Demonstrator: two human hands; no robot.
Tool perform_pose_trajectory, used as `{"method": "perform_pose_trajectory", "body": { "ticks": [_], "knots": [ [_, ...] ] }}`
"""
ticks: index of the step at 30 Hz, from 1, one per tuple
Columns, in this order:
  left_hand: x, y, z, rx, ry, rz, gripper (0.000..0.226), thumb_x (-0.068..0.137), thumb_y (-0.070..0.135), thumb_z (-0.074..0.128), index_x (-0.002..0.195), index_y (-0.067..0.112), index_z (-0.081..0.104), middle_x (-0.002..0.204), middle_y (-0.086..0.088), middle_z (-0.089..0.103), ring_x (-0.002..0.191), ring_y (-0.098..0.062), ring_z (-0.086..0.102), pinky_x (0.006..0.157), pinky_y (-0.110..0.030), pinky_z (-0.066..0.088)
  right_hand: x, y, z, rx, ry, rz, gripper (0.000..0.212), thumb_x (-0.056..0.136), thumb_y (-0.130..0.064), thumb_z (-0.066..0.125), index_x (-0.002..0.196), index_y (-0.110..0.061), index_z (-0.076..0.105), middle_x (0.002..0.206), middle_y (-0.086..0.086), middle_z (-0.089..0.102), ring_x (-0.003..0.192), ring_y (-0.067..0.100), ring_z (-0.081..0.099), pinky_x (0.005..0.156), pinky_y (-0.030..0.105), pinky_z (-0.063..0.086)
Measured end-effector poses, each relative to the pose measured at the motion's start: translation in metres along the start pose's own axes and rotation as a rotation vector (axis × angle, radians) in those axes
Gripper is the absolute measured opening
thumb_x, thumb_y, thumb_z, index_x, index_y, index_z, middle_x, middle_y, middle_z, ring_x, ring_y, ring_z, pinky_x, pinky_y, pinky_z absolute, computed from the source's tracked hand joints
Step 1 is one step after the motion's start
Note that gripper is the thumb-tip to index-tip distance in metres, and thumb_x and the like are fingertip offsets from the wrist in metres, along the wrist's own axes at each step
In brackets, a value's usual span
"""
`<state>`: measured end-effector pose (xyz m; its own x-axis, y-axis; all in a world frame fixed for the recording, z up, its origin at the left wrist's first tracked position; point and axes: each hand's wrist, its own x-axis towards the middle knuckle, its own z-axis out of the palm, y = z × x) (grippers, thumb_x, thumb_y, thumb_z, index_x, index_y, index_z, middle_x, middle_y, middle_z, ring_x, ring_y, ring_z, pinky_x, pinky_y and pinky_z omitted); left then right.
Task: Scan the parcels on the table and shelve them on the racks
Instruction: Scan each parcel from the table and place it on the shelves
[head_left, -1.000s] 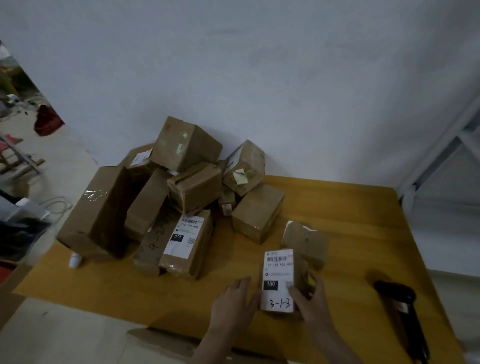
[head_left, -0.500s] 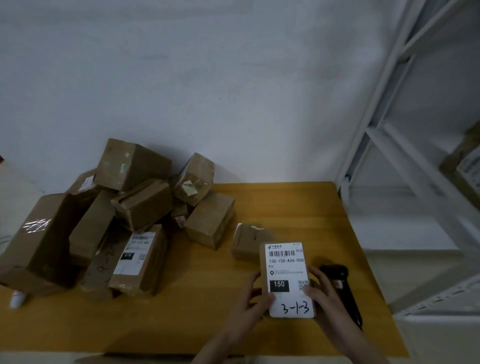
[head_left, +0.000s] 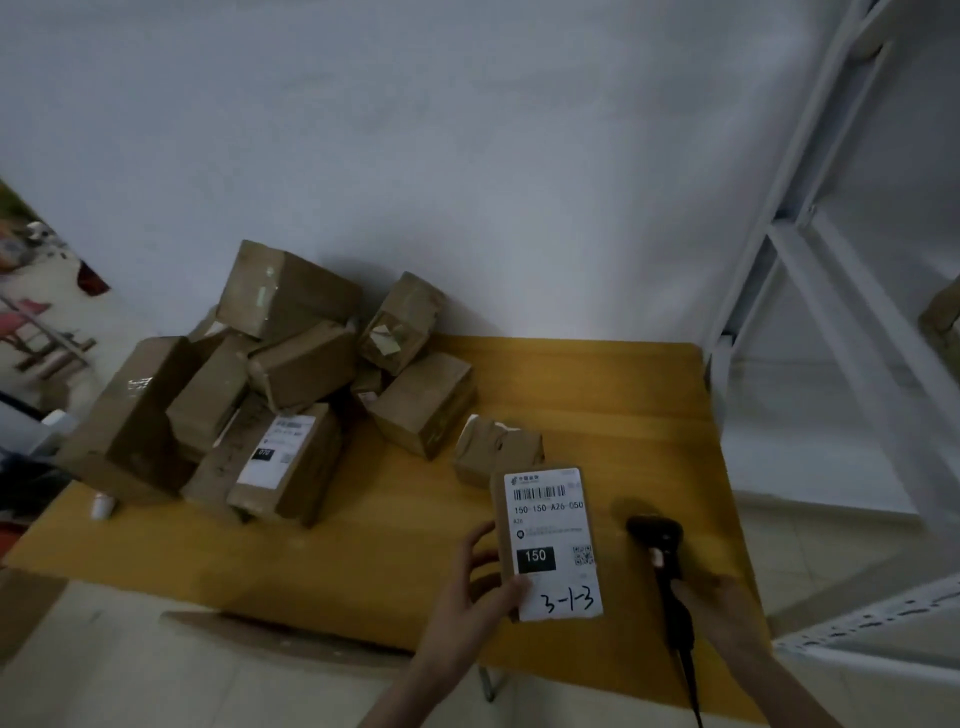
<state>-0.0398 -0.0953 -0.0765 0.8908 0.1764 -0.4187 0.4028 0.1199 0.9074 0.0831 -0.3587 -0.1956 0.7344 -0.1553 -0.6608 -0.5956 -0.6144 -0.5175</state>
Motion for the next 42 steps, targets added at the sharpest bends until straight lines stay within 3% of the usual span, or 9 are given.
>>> {"method": "perform_pose_trajectory", "body": {
  "ticks": [2, 5, 7, 13, 17, 20, 25, 36, 42],
  "knots": [
    [-0.006, 0.000, 0.001, 0.013, 0.052, 0.017, 0.081, 0.062, 0.047, 0.082, 0.131, 0.039, 0.042, 0.121, -0.002, 0.059, 0.102, -0.016, 0.068, 0.075, -0.035, 0.059, 0.007, -0.006, 0.002, 0.021, -0.146, -0.030, 0.029, 0.088, -0.031, 0.066, 0.097, -0.006, 0.053, 0.086, 0.012, 0.054, 0.078, 0.027, 0.054, 0.069, 0.039, 0.039],
    [-0.013, -0.003, 0.002, 0.010, 0.129, 0.032, 0.080, 0.062, 0.048, 0.082, 0.131, 0.039, 0.042, 0.122, -0.002, 0.059, 0.104, -0.018, 0.067, 0.078, -0.038, 0.059, 0.009, -0.017, 0.009, 0.066, -0.224, -0.081, 0.033, 0.091, -0.029, 0.063, 0.116, -0.019, 0.045, 0.098, 0.006, 0.051, 0.091, 0.028, 0.055, 0.070, 0.033, 0.040],
    [-0.016, -0.006, 0.004, 0.001, 0.172, 0.032, 0.080, 0.063, 0.045, 0.084, 0.130, 0.039, 0.041, 0.122, -0.002, 0.058, 0.106, -0.019, 0.066, 0.079, -0.039, 0.059, 0.002, -0.020, 0.014, 0.081, -0.172, -0.116, 0.040, 0.092, -0.020, 0.061, 0.128, -0.008, 0.047, 0.094, 0.007, 0.055, 0.083, 0.025, 0.055, 0.060, 0.032, 0.040],
    [-0.013, -0.014, 0.016, -0.004, 0.248, 0.066, 0.073, 0.066, 0.034, 0.079, 0.126, 0.040, 0.039, 0.122, 0.000, 0.056, 0.107, -0.018, 0.063, 0.074, -0.036, 0.060, -0.083, -0.035, -0.006, 0.274, -0.088, -0.211, 0.017, 0.091, -0.007, 0.056, 0.108, -0.011, 0.055, 0.077, 0.015, 0.055, 0.064, 0.026, 0.052, 0.059, 0.031, 0.040],
    [-0.001, -0.016, 0.034, 0.014, 0.215, 0.081, 0.072, 0.066, 0.034, 0.078, 0.124, 0.037, 0.036, 0.123, -0.001, 0.054, 0.105, -0.017, 0.063, 0.073, -0.035, 0.060, -0.172, -0.045, -0.034, 0.311, -0.189, -0.445, 0.020, 0.087, 0.001, 0.059, 0.093, -0.017, 0.054, 0.067, 0.017, 0.057, 0.052, 0.019, 0.053, 0.047, 0.024, 0.042],
    [0.006, -0.017, 0.047, 0.029, 0.159, 0.085, 0.070, 0.066, 0.035, 0.079, 0.121, 0.037, 0.036, 0.123, 0.001, 0.053, 0.106, -0.018, 0.062, 0.072, -0.032, 0.059, -0.206, -0.048, -0.040, 0.326, -0.244, -0.550, 0.032, 0.085, 0.004, 0.060, 0.097, -0.025, 0.054, 0.056, 0.006, 0.053, 0.042, 0.012, 0.051, 0.044, 0.024, 0.042],
    [0.008, -0.016, 0.060, 0.050, 0.069, 0.097, 0.070, 0.071, 0.032, 0.077, 0.126, 0.033, 0.033, 0.123, 0.005, 0.050, 0.107, -0.015, 0.060, 0.071, -0.027, 0.057, -0.211, -0.052, -0.037, 0.342, -0.239, -0.532, 0.035, 0.085, 0.004, 0.058, 0.099, -0.027, 0.050, 0.065, 0.009, 0.053, 0.042, 0.007, 0.050, 0.047, 0.023, 0.044],
    [0.009, -0.008, 0.038, 0.030, -0.002, 0.115, 0.064, 0.070, 0.029, 0.076, 0.120, 0.033, 0.036, 0.125, 0.000, 0.049, 0.109, -0.019, 0.059, 0.069, -0.030, 0.058, -0.209, -0.046, -0.029, 0.400, -0.153, -0.521, 0.026, 0.088, 0.004, 0.057, 0.100, -0.019, 0.050, 0.059, 0.010, 0.051, 0.037, 0.010, 0.046, 0.040, 0.021, 0.041],
    [-0.001, -0.002, 0.001, 0.042, 0.054, 0.116, 0.068, 0.068, 0.028, 0.075, 0.123, 0.030, 0.034, 0.124, 0.002, 0.050, 0.109, -0.016, 0.058, 0.067, -0.024, 0.057, -0.116, -0.027, 0.006, 0.289, 0.046, -0.349, 0.011, 0.090, -0.001, 0.055, 0.091, -0.008, 0.047, 0.059, 0.010, 0.046, 0.046, 0.019, 0.042, 0.046, 0.031, 0.039]
  ]
}}
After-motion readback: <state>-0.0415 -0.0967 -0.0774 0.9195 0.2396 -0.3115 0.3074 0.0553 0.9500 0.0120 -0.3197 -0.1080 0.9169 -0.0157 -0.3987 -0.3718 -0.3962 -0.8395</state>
